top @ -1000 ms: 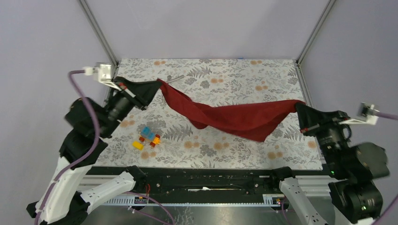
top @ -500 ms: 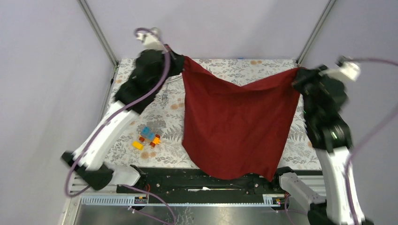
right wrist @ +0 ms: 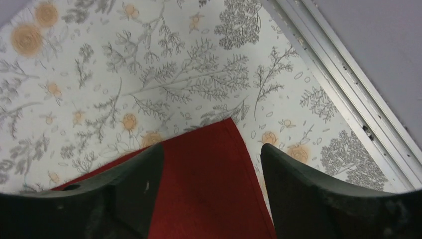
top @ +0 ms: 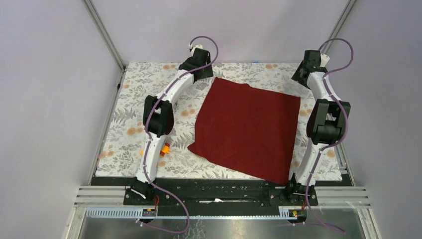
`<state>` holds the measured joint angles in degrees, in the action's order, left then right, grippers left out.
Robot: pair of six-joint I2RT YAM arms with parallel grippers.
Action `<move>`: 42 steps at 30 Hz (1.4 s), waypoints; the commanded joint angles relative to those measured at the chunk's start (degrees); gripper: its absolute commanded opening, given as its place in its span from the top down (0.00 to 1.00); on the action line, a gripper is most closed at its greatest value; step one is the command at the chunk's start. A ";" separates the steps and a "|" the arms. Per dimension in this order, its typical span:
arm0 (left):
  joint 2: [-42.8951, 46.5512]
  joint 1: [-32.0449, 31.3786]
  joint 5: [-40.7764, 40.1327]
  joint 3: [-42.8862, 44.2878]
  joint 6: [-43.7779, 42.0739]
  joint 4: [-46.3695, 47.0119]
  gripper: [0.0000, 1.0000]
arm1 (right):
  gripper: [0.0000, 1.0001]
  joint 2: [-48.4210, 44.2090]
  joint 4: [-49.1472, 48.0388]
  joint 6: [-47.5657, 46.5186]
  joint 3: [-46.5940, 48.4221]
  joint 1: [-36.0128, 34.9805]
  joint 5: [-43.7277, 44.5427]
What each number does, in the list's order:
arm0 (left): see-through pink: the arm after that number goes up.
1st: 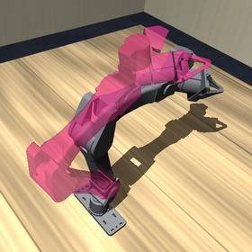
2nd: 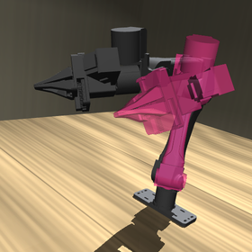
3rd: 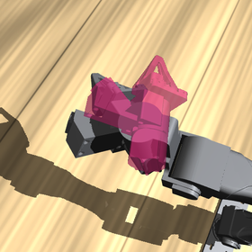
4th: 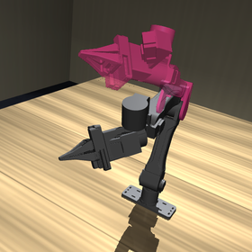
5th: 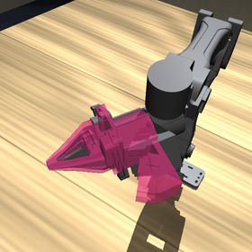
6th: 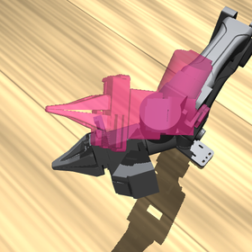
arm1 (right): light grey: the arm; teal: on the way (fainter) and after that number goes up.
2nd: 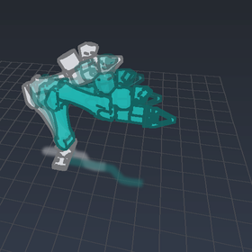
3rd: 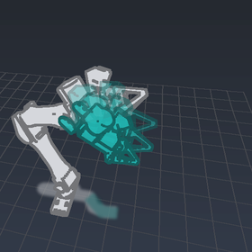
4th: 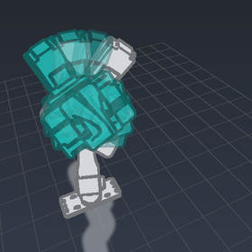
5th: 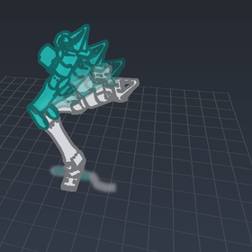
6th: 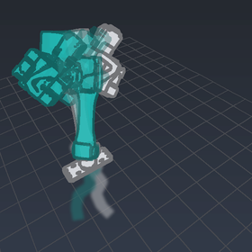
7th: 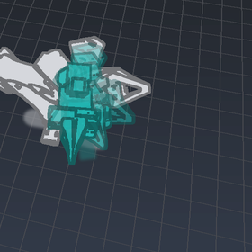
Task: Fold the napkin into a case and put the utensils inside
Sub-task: Flatten out the crumpled napkin at the center of the board.
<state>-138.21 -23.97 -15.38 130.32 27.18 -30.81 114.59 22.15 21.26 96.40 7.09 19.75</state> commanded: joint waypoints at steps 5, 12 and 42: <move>27.39 0.42 7.11 -24.22 -0.41 7.94 0.01 | 0.15 -8.99 9.93 -2.81 -3.21 -1.70 -18.07; 40.41 -1.44 28.17 -57.09 8.55 21.67 0.01 | 0.10 -16.29 -0.36 3.13 -22.94 -3.40 -33.89; 14.65 -4.23 27.69 -55.09 23.58 46.68 0.01 | 0.00 12.36 -4.72 -1.58 -6.87 -0.61 -23.50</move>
<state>-119.07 -30.20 13.28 71.68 48.27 14.83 119.44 13.80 20.78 83.59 5.85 -3.70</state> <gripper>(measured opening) 0.987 0.994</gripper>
